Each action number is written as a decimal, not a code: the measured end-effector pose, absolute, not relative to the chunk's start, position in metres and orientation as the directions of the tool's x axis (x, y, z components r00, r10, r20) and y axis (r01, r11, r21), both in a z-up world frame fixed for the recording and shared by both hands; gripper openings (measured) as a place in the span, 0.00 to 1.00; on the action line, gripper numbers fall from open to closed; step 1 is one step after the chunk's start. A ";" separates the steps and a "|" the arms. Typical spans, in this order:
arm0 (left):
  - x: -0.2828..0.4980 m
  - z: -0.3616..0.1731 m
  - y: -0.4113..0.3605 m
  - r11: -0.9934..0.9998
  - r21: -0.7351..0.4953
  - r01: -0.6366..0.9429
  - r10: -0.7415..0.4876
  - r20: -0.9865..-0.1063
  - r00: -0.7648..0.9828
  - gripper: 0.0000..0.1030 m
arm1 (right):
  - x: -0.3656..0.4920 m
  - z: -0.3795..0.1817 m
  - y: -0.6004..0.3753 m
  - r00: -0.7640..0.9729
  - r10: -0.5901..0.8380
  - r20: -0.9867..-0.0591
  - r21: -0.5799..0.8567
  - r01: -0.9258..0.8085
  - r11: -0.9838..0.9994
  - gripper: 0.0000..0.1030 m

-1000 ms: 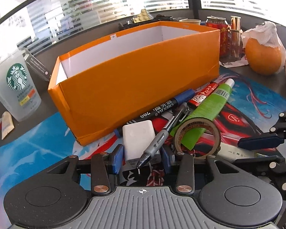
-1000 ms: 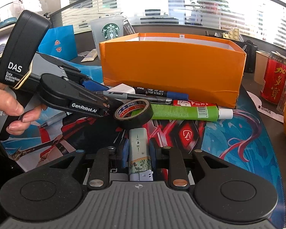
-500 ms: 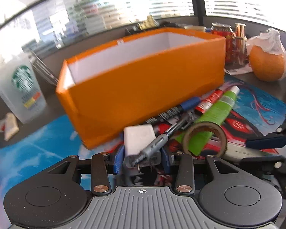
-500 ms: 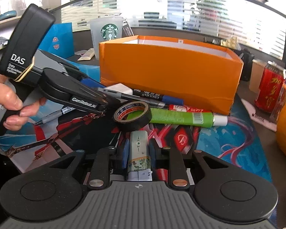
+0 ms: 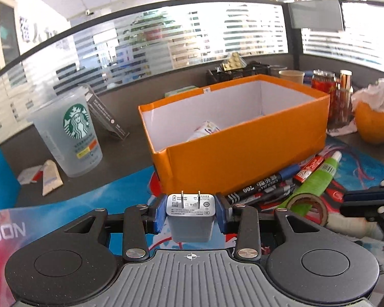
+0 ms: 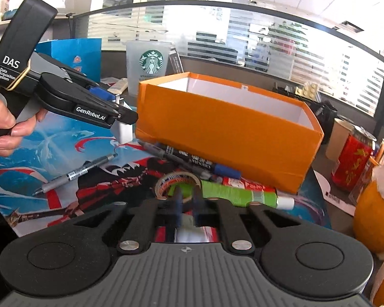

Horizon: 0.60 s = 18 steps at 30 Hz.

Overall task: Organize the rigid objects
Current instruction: 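Grasp the white charger with the left gripper while the right gripper grasps the white-green stick, then lift the charger with the left gripper while the right gripper carries the stick toward the box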

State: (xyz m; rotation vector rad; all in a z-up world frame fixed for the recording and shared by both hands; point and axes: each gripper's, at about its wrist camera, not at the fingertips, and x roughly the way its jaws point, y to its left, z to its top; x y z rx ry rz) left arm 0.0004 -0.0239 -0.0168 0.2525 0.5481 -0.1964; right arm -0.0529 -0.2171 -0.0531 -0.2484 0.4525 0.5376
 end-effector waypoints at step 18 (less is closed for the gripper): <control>-0.011 -0.003 0.002 0.961 0.067 0.268 -0.192 -0.532 0.825 0.35 | -0.050 -0.075 -0.233 0.682 0.377 -0.627 -0.113 -0.558 0.822 0.36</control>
